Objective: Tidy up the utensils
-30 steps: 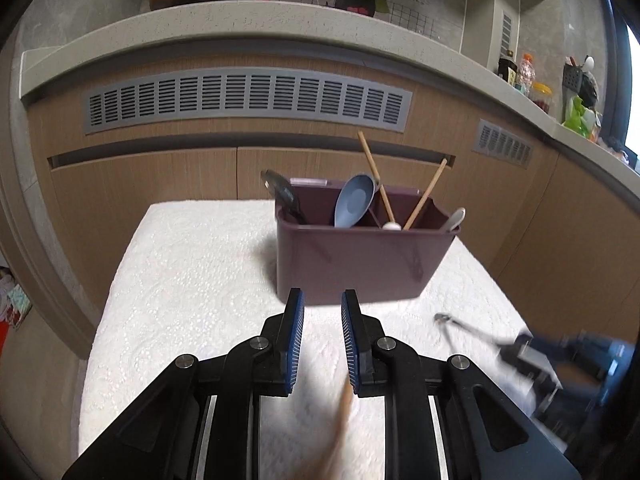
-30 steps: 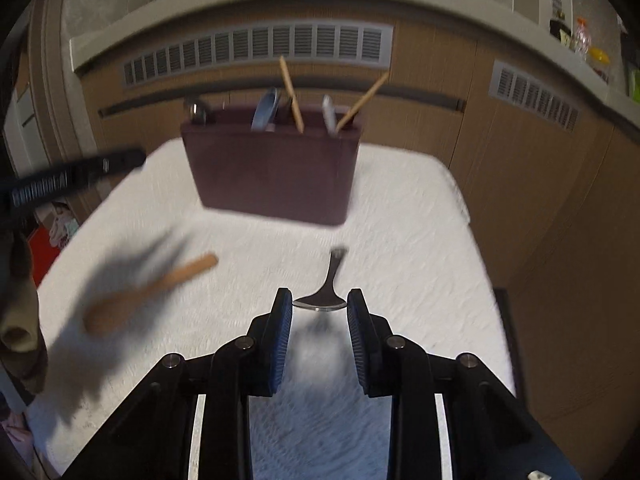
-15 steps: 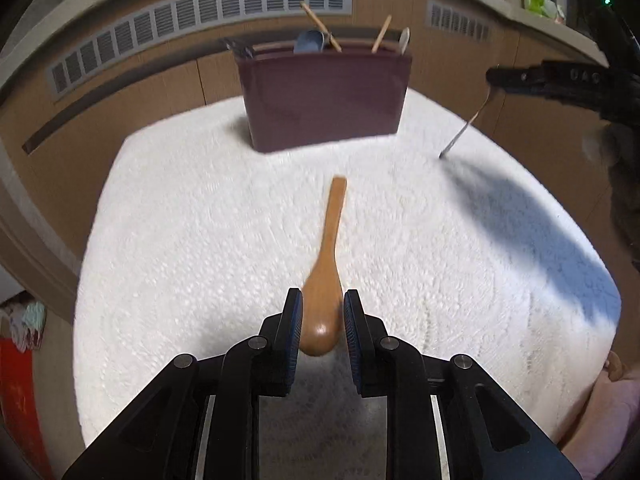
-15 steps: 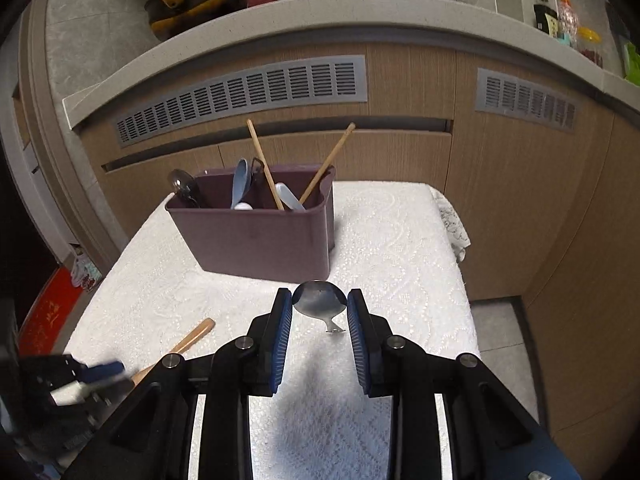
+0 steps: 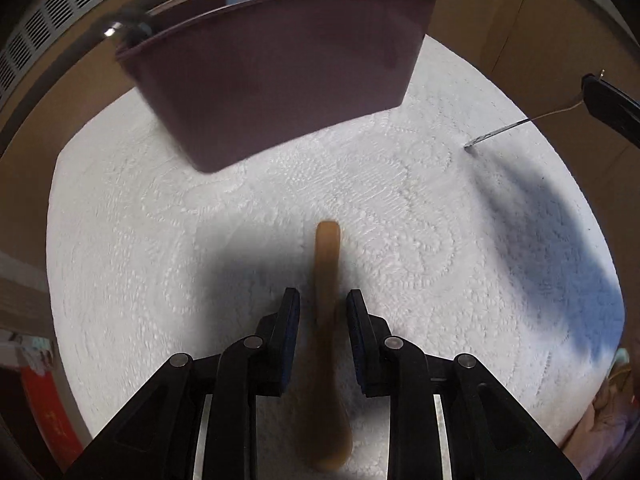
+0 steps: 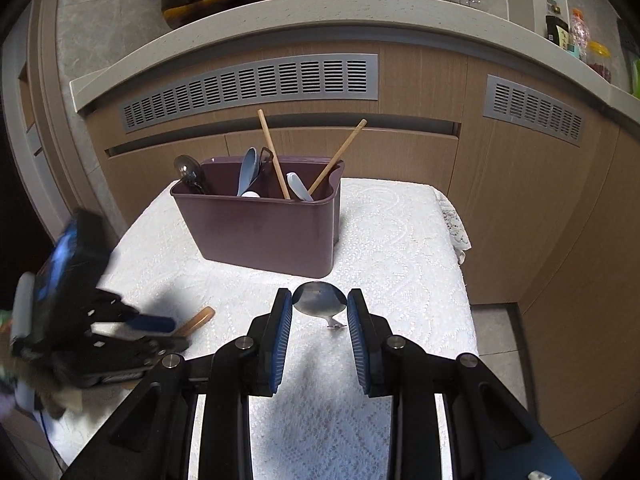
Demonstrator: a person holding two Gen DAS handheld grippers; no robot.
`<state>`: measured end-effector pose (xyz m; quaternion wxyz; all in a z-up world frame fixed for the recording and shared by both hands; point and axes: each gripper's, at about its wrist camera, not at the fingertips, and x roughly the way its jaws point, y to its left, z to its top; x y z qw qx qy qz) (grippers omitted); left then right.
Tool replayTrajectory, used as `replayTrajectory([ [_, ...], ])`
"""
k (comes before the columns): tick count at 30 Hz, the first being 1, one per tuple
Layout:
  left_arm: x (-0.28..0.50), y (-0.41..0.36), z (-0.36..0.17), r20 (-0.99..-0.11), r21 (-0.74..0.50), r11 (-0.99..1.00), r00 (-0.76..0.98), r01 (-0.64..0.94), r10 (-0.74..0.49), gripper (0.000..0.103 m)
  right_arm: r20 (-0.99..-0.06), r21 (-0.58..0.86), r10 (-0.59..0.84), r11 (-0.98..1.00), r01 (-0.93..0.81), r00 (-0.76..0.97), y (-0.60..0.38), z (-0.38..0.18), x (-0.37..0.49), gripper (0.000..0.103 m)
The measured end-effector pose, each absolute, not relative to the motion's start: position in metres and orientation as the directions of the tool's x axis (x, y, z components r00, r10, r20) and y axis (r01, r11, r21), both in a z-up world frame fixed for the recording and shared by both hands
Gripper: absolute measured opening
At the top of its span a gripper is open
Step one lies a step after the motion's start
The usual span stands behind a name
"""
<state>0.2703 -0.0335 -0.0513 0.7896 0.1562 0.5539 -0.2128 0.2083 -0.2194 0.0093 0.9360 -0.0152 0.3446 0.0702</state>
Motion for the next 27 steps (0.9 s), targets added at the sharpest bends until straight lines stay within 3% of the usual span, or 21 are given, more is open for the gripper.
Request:
replayTrajectory([
  [3, 0.271, -0.036, -0.051, -0.94, 0.0, 0.867, 0.296, 0.498, -0.17, 0.019, -0.648, 0.008, 0.125, 0.988, -0.157, 0.751, -0.219, 0.009, 0.208, 0.026],
  [4, 0.267, -0.034, -0.049, -0.93, -0.002, 0.874, 0.319, 0.485, -0.18, 0.012, -0.645, 0.006, 0.127, 0.987, -0.161, 0.753, -0.219, 0.009, 0.208, 0.026],
  [11, 0.217, -0.001, -0.016, -0.767, -0.147, 0.928, 0.552, 0.343, -0.326, 0.012, -0.629, 0.031, 0.151, 0.985, -0.169, 0.763, -0.225, 0.01, 0.201, 0.026],
  [16, 0.191, 0.019, 0.02, -0.633, -0.221, 0.932, 0.685, 0.287, -0.361, 0.012, -0.612, 0.013, 0.149, 0.984, -0.178, 0.777, -0.223, 0.014, 0.191, 0.026],
  [27, 0.193, 0.009, 0.054, -0.557, -0.203, 0.93, 0.744, 0.308, -0.368, 0.012, -0.568, -0.014, 0.16, 0.979, -0.203, 0.807, -0.214, 0.035, 0.181, 0.026],
])
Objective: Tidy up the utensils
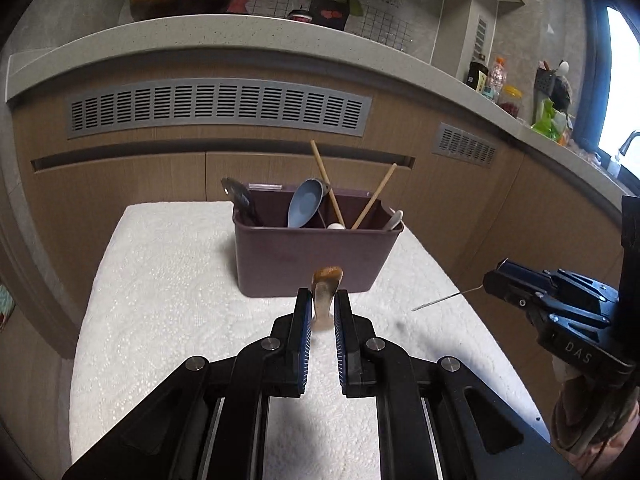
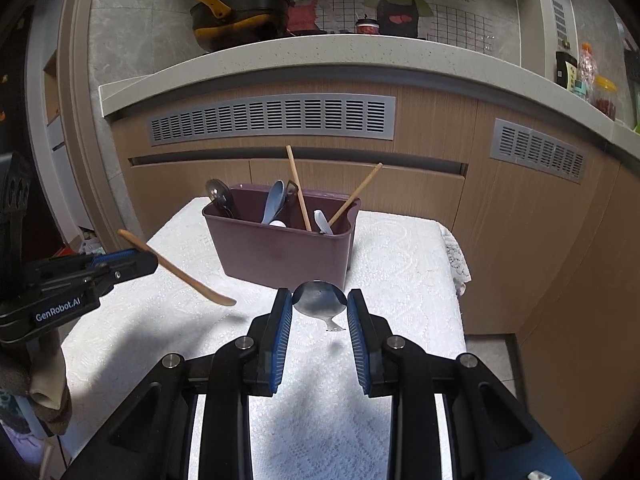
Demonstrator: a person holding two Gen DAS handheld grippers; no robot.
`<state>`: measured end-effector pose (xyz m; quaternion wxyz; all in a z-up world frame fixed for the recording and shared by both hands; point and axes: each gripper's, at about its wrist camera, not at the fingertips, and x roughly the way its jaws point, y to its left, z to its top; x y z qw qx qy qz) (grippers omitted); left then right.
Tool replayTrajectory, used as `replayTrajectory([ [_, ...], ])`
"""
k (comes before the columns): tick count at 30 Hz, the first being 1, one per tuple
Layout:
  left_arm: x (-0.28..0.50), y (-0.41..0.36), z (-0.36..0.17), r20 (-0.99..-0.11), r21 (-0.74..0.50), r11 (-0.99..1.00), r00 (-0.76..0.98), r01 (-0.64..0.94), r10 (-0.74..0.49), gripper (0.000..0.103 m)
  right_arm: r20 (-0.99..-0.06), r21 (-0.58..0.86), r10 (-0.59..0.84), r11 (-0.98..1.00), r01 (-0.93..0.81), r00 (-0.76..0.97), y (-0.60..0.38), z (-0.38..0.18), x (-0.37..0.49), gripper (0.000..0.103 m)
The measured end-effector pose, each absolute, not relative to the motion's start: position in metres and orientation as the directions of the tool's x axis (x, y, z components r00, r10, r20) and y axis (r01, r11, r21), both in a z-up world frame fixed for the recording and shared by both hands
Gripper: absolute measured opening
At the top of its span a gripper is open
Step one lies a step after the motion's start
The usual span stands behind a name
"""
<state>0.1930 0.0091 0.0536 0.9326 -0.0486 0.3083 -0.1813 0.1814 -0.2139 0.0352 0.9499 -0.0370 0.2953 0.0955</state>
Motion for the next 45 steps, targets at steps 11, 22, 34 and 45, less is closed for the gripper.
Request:
replayTrajectory([
  [11, 0.195, 0.008, 0.058, -0.558, -0.191, 0.929, 0.743, 0.318, -0.369, 0.011, -0.566, -0.019, 0.162, 0.978, -0.209, 0.809, -0.212, 0.039, 0.181, 0.026],
  [22, 0.204, 0.015, 0.095, -0.489, -0.178, 0.93, 0.791, 0.32, -0.366, 0.011, -0.495, -0.064, 0.166, 0.972, -0.226, 0.853, -0.206, 0.072, 0.181, 0.026],
  [34, 0.249, 0.076, 0.016, -0.722, -0.305, 0.949, 0.631, 0.079, -0.284, 0.033, -0.534, -0.051, 0.16, 0.974, -0.22, 0.83, -0.211, 0.061, 0.191, 0.026],
  [45, 0.329, 0.102, -0.06, -0.872, -0.393, 0.899, 0.386, -0.191, -0.3, 0.034, -0.57, -0.046, 0.162, 0.972, -0.228, 0.805, -0.21, 0.043, 0.195, 0.026],
])
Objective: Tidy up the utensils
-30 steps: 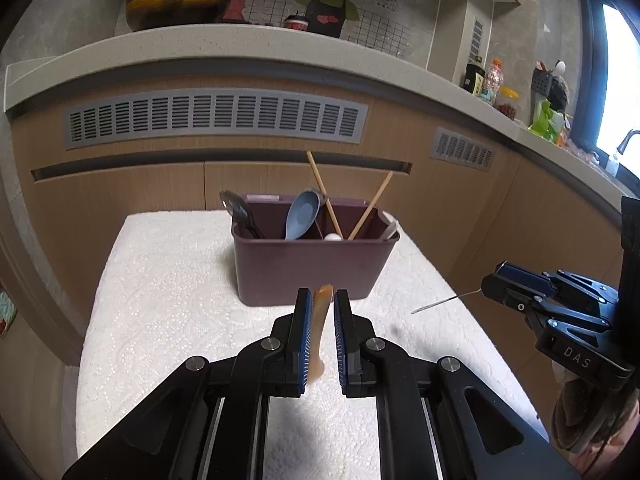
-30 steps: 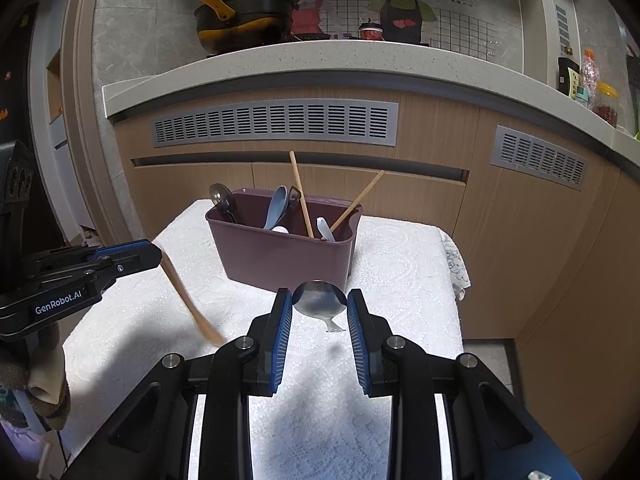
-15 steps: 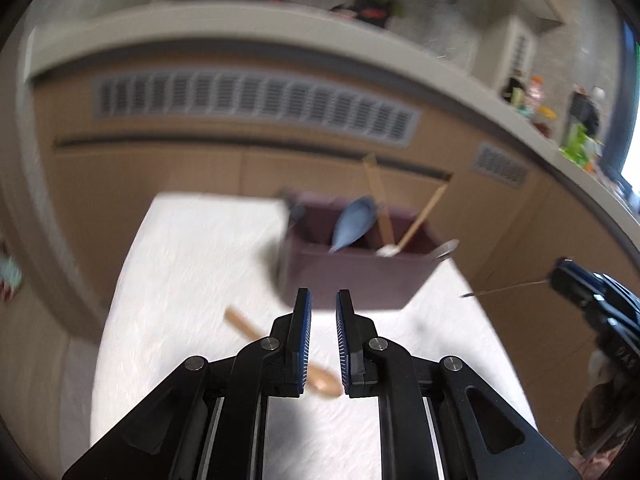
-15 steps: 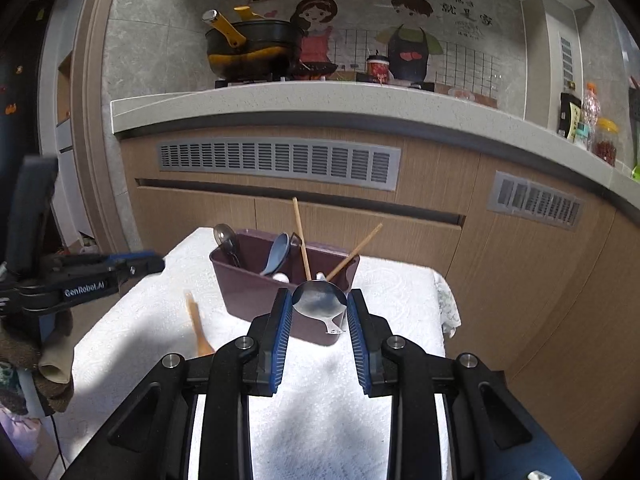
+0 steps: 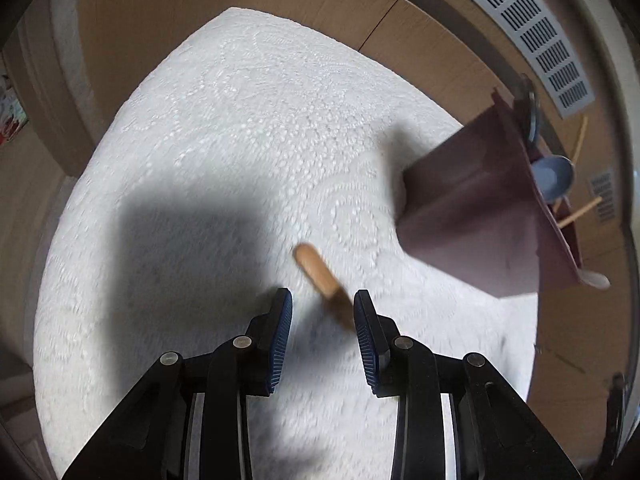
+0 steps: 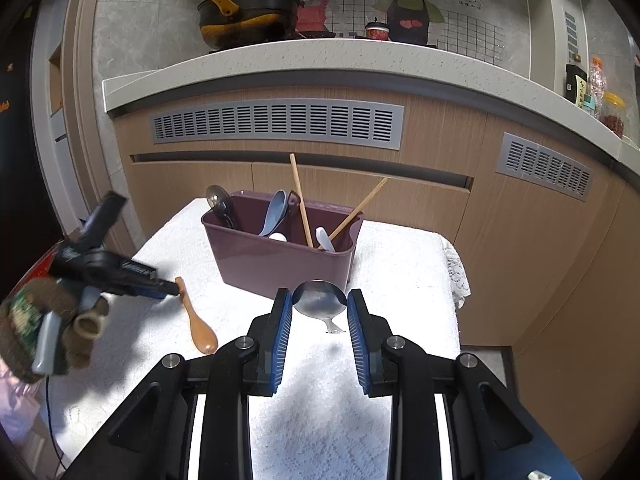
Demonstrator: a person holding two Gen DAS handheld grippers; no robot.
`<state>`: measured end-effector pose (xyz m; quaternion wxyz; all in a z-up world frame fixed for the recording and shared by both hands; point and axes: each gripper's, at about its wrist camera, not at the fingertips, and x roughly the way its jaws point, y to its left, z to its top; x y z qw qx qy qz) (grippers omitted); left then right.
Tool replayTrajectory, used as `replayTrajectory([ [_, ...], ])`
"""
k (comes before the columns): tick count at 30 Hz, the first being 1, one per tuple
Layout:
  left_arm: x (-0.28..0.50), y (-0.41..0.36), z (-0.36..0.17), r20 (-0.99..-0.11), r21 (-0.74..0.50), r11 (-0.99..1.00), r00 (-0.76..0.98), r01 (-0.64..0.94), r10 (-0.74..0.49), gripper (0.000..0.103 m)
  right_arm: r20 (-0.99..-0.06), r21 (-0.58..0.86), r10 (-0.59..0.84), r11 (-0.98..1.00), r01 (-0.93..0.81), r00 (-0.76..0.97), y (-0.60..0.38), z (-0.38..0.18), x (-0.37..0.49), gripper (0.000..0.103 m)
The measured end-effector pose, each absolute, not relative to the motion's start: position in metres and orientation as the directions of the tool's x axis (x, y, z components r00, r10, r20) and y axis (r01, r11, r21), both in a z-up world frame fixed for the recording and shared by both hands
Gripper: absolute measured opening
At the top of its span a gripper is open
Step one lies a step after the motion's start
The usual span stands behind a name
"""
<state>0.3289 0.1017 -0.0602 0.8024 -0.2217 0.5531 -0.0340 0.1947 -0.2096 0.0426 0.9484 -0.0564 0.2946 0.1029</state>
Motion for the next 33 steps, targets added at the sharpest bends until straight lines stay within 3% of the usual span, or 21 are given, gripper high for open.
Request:
replayTrajectory([
  [4, 0.346, 0.072, -0.055, -0.895, -0.308, 0.939, 0.381, -0.154, -0.231, 0.054, -0.578, -0.047, 0.16, 0.972, -0.229, 0.8, -0.209, 0.038, 0.196, 0.026],
  [9, 0.334, 0.023, -0.059, -0.887, -0.028, 1.0, 0.461, -0.011, -0.02, 0.055, -0.581, -0.045, 0.155, 0.974, -0.222, 0.799, -0.209, 0.036, 0.196, 0.026],
  [10, 0.326, 0.018, -0.059, -0.868, 0.0, 1.0, 0.496, 0.013, -0.006, 0.05, -0.58, -0.041, 0.158, 0.974, -0.222, 0.799, -0.21, 0.036, 0.196, 0.026],
  [13, 0.306, 0.015, -0.057, -0.839, -0.025, 0.998, 0.542, 0.051, -0.048, 0.016, -0.578, -0.028, 0.164, 0.975, -0.221, 0.799, -0.212, 0.035, 0.196, 0.026],
  [14, 0.297, 0.017, -0.056, -0.833, -0.067, 0.996, 0.546, 0.066, -0.092, 0.011, -0.578, -0.026, 0.165, 0.975, -0.221, 0.799, -0.213, 0.035, 0.196, 0.026],
  [26, 0.199, 0.022, 0.002, -0.665, -0.172, 0.968, 0.704, 0.18, -0.25, 0.011, -0.582, 0.025, 0.217, 0.968, -0.25, 0.783, -0.217, 0.043, 0.193, 0.026],
  [33, 0.205, 0.025, 0.103, -0.436, -0.21, 0.945, 0.841, 0.252, -0.321, 0.011, -0.485, 0.048, 0.268, 0.959, -0.281, 0.832, -0.215, 0.091, 0.186, 0.026],
])
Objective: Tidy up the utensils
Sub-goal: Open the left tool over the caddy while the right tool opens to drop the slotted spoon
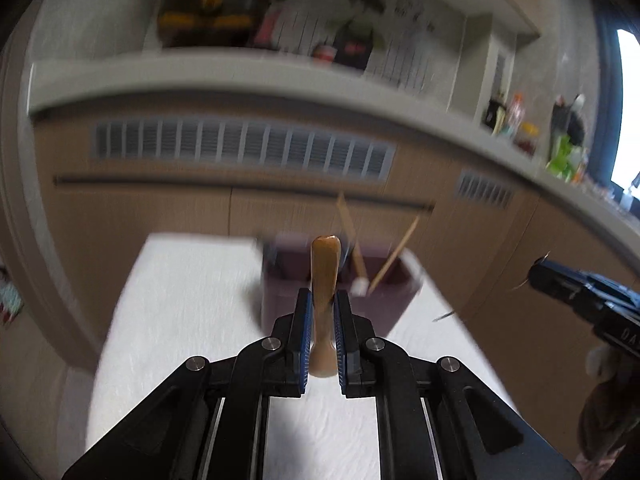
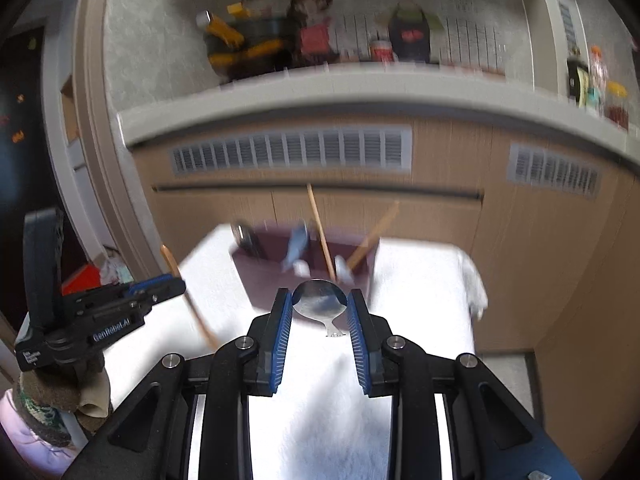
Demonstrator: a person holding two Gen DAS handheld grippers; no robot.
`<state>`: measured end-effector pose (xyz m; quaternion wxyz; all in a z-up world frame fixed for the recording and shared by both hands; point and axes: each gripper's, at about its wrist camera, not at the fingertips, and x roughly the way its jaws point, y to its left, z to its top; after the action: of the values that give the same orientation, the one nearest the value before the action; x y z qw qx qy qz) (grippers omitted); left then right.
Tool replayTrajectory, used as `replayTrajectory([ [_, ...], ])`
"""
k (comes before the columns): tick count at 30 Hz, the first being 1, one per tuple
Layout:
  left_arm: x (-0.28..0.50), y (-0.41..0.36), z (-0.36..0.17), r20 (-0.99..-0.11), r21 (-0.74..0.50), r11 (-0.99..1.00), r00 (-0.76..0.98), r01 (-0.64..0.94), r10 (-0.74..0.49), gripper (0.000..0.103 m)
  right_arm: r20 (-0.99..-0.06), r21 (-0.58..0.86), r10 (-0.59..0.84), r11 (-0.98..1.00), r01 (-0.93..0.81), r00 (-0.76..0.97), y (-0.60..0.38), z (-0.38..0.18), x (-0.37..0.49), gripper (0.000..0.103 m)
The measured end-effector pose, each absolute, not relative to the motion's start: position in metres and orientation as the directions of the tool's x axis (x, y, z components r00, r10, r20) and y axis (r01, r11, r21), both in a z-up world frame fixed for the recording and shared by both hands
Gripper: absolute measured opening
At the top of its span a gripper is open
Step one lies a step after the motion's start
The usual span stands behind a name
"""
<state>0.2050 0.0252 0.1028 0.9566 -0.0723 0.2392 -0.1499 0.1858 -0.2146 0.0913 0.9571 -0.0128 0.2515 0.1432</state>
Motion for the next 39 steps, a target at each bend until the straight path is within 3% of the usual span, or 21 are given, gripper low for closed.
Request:
replayTrajectory([
  [5, 0.241, 0.021, 0.172, -0.297, -0.172, 0.939, 0.893, 0.298, -0.338, 0.011, -0.372, 0.013, 0.283, 0.954, -0.299, 0.884, -0.208, 0.16, 0.205, 0.026],
  [9, 0.274, 0.019, 0.186, -0.281, -0.153, 0.945, 0.904, 0.289, -0.322, 0.011, -0.392, 0.014, 0.285, 0.953, -0.304, 0.875, -0.202, 0.184, 0.24, 0.026],
  [24, 0.341, -0.003, 0.092, -0.525, -0.188, 0.936, 0.775, 0.297, -0.351, 0.012, -0.678, 0.103, 0.282, 0.951, -0.293, 0.679, -0.192, 0.093, 0.332, 0.026],
  [27, 0.35, -0.002, 0.074, -0.577, -0.227, 0.934, 0.735, 0.275, -0.357, 0.027, -0.708, 0.129, 0.28, 0.954, -0.271, 0.649, -0.192, 0.073, 0.343, 0.029],
  [30, 0.341, 0.0, 0.074, -0.565, -0.217, 0.938, 0.75, 0.269, -0.345, 0.042, -0.708, 0.136, 0.265, 0.961, -0.242, 0.655, -0.196, 0.065, 0.345, 0.039],
  [32, 0.325, 0.005, 0.081, -0.536, -0.211, 0.943, 0.776, 0.259, -0.333, 0.054, -0.674, 0.112, 0.228, 0.972, -0.209, 0.703, -0.201, 0.069, 0.333, 0.058],
  [36, 0.281, 0.015, 0.094, -0.473, -0.186, 0.956, 0.832, 0.227, -0.29, 0.071, -0.584, 0.089, 0.174, 0.985, -0.15, 0.793, -0.214, 0.085, 0.298, 0.072],
  [39, 0.242, 0.02, 0.092, -0.442, -0.134, 0.972, 0.866, 0.193, -0.233, 0.083, -0.521, 0.071, 0.135, 0.991, -0.114, 0.843, -0.219, 0.089, 0.257, 0.092],
])
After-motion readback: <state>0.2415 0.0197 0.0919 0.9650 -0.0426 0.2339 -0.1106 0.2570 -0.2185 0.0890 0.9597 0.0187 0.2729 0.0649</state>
